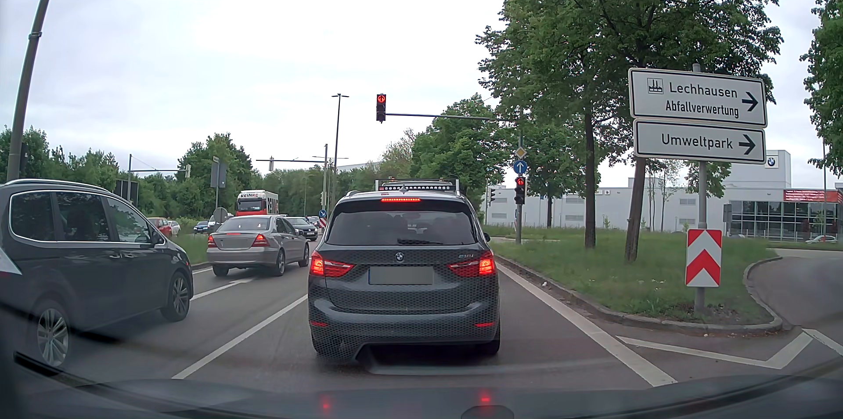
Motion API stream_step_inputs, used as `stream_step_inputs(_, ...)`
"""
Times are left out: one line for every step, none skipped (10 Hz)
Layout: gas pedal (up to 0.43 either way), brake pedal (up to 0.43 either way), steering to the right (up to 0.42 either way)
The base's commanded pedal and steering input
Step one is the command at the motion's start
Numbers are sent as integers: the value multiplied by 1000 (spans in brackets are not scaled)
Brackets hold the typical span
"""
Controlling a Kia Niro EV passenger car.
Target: Follow the waypoints while adhering to traffic rules and regulations
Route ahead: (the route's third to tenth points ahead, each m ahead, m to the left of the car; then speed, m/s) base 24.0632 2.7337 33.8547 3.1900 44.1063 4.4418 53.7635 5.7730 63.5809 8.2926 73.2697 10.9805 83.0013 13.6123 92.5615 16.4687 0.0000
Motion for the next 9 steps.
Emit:
stream_step_inputs(0,238,-11)
stream_step_inputs(0,238,-11)
stream_step_inputs(0,238,-11)
stream_step_inputs(0,238,-11)
stream_step_inputs(0,238,-11)
stream_step_inputs(0,238,-11)
stream_step_inputs(0,238,-11)
stream_step_inputs(0,238,-11)
stream_step_inputs(0,238,-11)
